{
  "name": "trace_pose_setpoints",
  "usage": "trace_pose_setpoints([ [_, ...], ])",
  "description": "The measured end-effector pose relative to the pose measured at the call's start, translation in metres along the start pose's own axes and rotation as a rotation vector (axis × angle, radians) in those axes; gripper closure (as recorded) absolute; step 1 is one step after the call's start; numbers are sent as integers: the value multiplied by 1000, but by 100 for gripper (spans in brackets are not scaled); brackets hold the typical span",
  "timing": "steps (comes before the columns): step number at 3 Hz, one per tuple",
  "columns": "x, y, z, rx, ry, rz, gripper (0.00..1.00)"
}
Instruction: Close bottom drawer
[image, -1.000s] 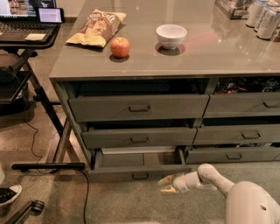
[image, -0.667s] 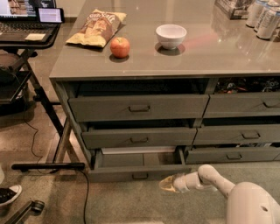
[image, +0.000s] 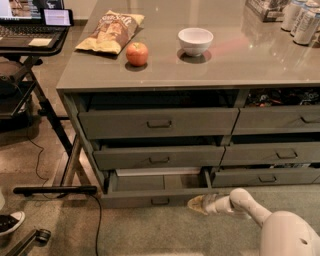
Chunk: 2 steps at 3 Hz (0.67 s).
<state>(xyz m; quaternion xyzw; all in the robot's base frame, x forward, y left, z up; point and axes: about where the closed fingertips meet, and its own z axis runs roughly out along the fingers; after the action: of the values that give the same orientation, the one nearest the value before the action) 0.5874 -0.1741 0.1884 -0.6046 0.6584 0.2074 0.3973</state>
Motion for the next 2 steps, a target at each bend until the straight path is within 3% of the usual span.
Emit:
trace_pose_setpoints([
  [1,15,-21,6,46,15,-6,100],
  [2,15,-40,15,68,17,-48,82],
])
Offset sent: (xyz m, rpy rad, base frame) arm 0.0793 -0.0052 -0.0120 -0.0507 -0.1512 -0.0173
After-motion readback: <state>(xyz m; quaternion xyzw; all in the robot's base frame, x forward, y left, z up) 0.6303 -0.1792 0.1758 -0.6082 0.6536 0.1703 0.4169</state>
